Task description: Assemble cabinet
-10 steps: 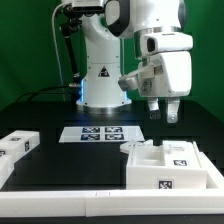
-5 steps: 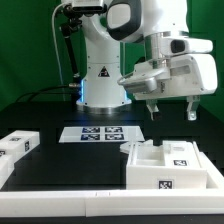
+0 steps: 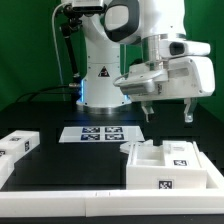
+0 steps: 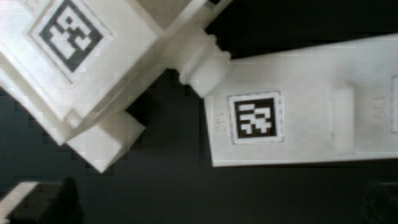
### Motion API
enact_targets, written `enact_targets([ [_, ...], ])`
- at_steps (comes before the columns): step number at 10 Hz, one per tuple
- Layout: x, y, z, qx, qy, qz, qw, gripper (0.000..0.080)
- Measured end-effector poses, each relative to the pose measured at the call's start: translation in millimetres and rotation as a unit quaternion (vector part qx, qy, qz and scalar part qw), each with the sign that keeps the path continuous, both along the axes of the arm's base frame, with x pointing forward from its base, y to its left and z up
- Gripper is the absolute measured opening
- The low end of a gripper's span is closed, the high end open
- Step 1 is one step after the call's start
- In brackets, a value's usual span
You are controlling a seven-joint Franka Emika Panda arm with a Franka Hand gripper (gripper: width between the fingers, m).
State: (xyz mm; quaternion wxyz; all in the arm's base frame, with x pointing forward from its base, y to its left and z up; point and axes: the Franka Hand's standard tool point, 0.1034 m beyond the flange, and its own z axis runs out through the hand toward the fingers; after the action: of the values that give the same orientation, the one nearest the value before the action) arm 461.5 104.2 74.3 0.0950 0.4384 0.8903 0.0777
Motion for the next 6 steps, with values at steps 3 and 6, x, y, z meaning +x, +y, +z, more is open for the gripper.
enact_targets([
  [3, -7.0, -21.5, -8.6, -0.009, 0.009, 0.006, 1.0, 0.0797],
  [6, -12.6, -31.2, -17.1, -0.011, 0.02, 0.004, 1.0, 0.0797],
])
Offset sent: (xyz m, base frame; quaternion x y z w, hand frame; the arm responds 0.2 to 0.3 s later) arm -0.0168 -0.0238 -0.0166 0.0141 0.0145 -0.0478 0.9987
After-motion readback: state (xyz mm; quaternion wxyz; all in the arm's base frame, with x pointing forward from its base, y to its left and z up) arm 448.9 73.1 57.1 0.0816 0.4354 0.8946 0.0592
